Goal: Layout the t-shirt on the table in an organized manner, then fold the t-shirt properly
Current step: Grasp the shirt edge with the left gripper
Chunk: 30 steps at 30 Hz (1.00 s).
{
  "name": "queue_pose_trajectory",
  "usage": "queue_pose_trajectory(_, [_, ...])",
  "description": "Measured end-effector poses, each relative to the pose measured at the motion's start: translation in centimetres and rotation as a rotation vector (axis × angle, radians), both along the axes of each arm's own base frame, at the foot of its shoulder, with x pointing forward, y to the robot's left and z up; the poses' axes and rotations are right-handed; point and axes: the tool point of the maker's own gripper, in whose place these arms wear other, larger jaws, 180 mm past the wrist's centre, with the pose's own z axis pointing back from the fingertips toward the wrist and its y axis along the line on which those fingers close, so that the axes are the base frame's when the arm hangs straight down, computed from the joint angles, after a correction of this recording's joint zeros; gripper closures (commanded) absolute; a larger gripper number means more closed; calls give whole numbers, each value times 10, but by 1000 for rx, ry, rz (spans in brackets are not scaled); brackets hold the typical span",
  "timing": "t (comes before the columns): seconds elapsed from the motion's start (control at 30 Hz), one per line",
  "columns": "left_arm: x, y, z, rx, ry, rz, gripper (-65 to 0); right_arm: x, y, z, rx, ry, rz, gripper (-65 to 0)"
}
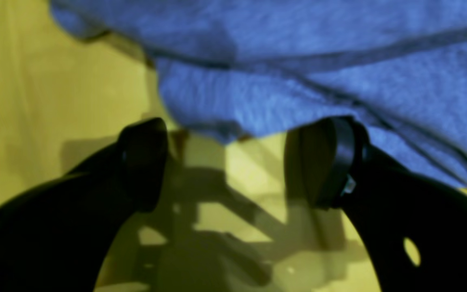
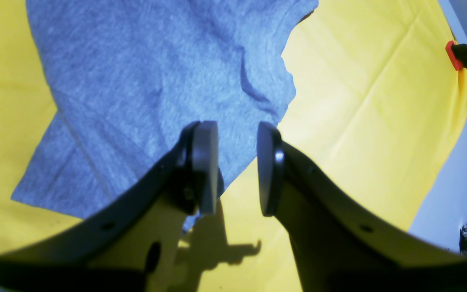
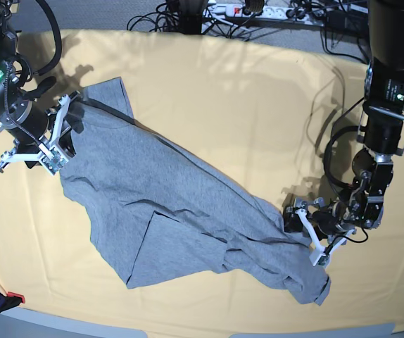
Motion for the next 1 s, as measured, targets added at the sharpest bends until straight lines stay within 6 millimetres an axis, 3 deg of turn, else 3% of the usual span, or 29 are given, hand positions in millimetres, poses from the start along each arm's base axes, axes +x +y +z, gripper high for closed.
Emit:
queue_pose_trajectory(0.17, [12, 0, 8, 27, -89, 13, -494, 0, 0, 0, 0, 0, 0, -179])
queue_pose_trajectory(0.4, [17, 42, 6, 192, -107, 169, -494, 0, 0, 0, 0, 0, 0, -179])
queue_pose_trajectory(0.5, [16, 42, 6, 189, -104, 157, -494, 0, 0, 0, 0, 0, 0, -179])
queue_pose_trajectory(0.6, [13, 26, 5, 139, -92, 85, -489, 0, 0, 0, 0, 0, 0, -179])
queue_pose_trajectory(0.67, [13, 20, 4, 121, -89, 71, -429, 0, 0, 0, 0, 0, 0, -179])
queue_pose_trajectory(0.7, [13, 18, 4, 118, -88, 65, -346, 0, 0, 0, 0, 0, 0, -179])
queue_pose_trajectory(0.77, [13, 16, 4, 110, -86, 64, -88, 0, 0, 0, -1, 0, 0, -179])
queue_pose_trajectory(0.8, [13, 16, 3, 110, -85, 66, 0, 0, 0, 0, -1, 0, 0, -179])
queue_pose_trajectory(1.0, [7, 22, -1, 130, -24, 72, 0, 0, 0, 0, 0, 0, 0, -179])
